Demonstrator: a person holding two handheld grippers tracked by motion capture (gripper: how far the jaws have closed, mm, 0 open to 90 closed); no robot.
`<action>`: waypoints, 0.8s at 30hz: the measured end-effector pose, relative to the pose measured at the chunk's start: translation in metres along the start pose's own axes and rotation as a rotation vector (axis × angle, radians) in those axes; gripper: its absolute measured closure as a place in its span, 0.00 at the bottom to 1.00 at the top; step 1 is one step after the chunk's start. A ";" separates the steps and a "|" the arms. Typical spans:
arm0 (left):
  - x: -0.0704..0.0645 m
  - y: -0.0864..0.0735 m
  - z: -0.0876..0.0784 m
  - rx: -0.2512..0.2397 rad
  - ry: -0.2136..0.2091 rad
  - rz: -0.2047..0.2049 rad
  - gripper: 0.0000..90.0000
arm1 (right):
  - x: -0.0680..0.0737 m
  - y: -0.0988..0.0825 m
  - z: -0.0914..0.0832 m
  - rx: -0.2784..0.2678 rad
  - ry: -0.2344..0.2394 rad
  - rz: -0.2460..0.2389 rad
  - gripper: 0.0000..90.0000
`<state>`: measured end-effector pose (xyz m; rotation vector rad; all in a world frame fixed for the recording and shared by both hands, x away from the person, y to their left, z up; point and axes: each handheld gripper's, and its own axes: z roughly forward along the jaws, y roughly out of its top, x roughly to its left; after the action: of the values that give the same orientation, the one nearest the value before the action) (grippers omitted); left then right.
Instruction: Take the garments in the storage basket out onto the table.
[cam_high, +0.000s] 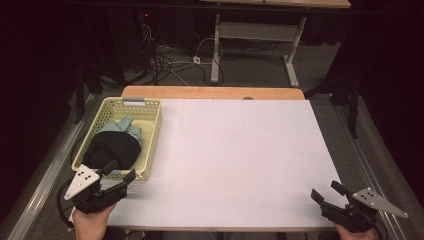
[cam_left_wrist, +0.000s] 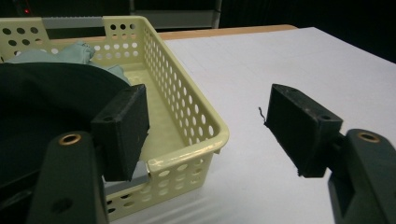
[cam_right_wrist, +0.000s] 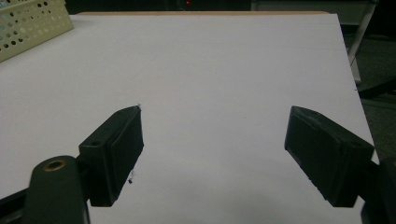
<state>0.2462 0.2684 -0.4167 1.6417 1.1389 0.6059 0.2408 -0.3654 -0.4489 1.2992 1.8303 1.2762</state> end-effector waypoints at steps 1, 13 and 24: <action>0.001 0.001 -0.001 -0.001 0.002 0.000 0.32 | 0.000 0.000 0.000 0.000 0.000 0.001 0.22; 0.028 0.032 0.000 0.013 0.055 -0.015 0.23 | 0.000 0.000 0.000 0.000 -0.001 -0.001 0.22; 0.048 0.050 0.014 0.050 0.076 -0.035 0.22 | 0.000 0.000 0.000 0.001 0.002 -0.001 0.22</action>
<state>0.2972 0.3023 -0.3820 1.6493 1.2447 0.6263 0.2406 -0.3651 -0.4487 1.2979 1.8330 1.2767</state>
